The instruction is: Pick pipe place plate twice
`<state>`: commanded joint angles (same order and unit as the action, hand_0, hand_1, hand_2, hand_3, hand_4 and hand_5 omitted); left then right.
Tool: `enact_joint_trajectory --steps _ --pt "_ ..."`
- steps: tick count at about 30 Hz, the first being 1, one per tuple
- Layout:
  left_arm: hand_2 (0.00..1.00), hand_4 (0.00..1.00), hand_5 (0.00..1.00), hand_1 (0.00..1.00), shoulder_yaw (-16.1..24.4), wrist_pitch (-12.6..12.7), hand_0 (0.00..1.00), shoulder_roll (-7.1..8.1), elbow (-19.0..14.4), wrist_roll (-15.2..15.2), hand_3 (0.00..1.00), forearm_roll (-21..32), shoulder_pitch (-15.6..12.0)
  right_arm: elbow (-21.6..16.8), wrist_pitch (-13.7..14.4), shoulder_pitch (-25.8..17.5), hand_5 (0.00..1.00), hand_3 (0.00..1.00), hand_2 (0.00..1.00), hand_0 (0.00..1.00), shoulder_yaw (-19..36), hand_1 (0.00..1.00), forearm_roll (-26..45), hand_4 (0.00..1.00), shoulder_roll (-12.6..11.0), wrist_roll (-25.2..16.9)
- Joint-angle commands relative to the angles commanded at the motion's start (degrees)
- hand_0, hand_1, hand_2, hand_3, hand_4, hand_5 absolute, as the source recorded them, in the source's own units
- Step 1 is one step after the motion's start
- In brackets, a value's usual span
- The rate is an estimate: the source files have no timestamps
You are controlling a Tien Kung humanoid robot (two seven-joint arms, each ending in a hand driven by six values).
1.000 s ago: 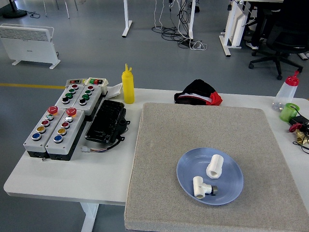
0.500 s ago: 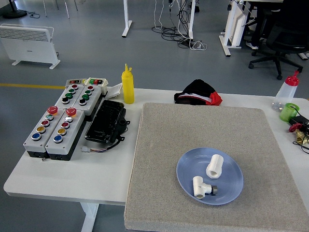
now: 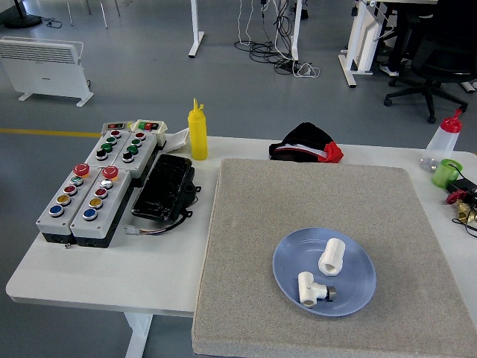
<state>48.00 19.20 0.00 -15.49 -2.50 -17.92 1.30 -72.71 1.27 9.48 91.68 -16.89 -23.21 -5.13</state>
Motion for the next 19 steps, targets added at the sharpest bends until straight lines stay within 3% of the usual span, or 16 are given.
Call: enact_joint_trajectory --steps 19 --pt "0.852 0.542 0.998 0.737 1.7 0.1 0.678 0.0 -0.2 1.5 0.818 -2.6 0.6 0.4 -0.1 0.8 0.52 0.834 0.876 0.863 -0.1 0.806 -1.5 0.545 0.7 0.0"
